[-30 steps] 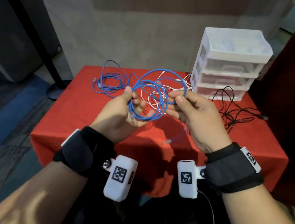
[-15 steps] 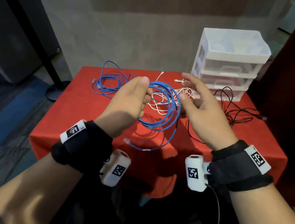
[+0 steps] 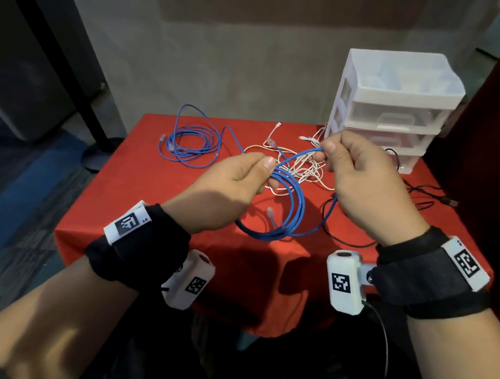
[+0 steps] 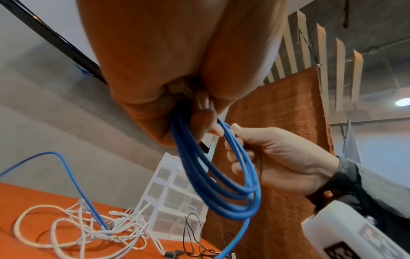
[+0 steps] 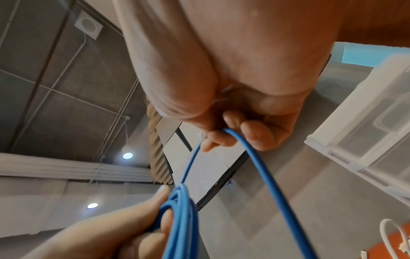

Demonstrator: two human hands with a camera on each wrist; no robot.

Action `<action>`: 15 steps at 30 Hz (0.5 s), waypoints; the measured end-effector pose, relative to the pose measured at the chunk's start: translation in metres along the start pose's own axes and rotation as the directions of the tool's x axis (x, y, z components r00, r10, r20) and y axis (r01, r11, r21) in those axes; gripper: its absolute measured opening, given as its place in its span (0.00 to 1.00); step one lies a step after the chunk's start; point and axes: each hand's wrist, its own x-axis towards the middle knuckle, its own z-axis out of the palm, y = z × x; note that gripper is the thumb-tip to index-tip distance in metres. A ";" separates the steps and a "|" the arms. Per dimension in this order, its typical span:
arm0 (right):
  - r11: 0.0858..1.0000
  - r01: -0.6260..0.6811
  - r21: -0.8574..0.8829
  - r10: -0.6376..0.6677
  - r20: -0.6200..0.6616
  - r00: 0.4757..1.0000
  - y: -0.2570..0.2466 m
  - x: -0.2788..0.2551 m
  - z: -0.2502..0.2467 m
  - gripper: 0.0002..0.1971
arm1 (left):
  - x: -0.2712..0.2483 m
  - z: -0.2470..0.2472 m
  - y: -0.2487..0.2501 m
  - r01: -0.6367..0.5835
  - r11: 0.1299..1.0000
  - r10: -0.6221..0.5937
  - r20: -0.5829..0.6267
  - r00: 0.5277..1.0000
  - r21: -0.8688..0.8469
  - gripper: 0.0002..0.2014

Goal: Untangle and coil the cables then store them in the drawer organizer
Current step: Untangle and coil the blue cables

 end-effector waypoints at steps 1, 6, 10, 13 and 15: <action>1.000 -0.008 0.010 0.008 -0.018 1.000 0.001 0.000 0.000 0.13 | 0.000 0.000 0.001 0.012 1.000 -0.012 0.012 1.000 0.024 0.18; 0.994 -0.036 0.104 0.036 0.003 0.999 0.003 -0.009 -0.005 0.14 | 0.002 -0.003 -0.006 0.026 0.999 -0.024 -0.064 0.998 0.042 0.19; 0.991 -0.029 0.131 -0.014 0.318 0.948 0.016 -0.022 0.000 0.09 | 0.003 -0.007 -0.008 0.049 0.981 -0.095 -0.243 0.965 -0.187 0.19; 0.991 -0.091 0.097 0.037 0.456 0.889 0.039 -0.032 0.010 0.08 | 0.006 -0.024 0.000 0.027 0.950 -0.159 -0.408 0.899 -0.311 0.19; 0.984 -0.163 0.070 0.111 0.468 0.877 0.054 -0.038 0.015 0.09 | 0.010 -0.042 0.003 -0.024 0.942 -0.157 -0.502 0.850 -0.335 0.18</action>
